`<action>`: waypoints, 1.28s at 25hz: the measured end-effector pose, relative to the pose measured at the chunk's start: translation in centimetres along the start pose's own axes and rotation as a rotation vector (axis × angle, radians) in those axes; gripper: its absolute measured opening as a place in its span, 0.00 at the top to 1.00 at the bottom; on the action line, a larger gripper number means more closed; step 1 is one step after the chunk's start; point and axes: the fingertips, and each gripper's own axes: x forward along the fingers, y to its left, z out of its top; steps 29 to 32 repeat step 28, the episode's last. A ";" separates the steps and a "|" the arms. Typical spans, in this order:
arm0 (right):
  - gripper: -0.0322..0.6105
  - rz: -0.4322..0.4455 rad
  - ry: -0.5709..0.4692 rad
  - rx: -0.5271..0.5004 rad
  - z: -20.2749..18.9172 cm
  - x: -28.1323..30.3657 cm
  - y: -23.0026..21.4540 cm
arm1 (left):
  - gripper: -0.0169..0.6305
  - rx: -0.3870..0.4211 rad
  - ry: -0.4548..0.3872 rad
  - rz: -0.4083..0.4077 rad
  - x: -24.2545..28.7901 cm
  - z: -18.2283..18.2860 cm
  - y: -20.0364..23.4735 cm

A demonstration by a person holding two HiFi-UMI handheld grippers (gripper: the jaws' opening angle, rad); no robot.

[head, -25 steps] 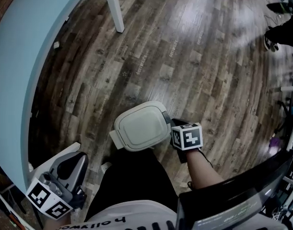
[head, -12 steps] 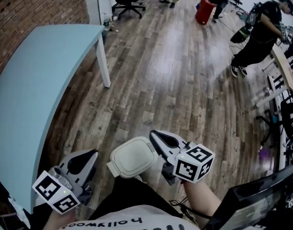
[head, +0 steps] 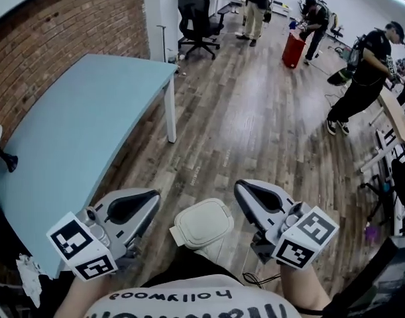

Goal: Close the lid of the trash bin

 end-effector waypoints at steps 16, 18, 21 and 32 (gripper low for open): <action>0.94 -0.078 -0.020 -0.056 0.6 -4.7 1.6 | 0.96 0.019 -0.050 0.017 -3.0 0.4 -2.4; 0.94 -0.080 -0.014 -0.057 0.6 -4.9 1.5 | 0.96 0.018 -0.050 0.014 -2.9 0.5 -2.5; 0.94 -0.081 0.001 -0.040 -0.1 -5.1 0.9 | 0.96 0.009 -0.045 0.011 -2.5 0.1 -2.6; 0.94 -0.067 0.028 -0.049 -0.8 -4.5 -0.2 | 0.96 0.011 -0.027 0.025 -1.6 -0.6 -1.9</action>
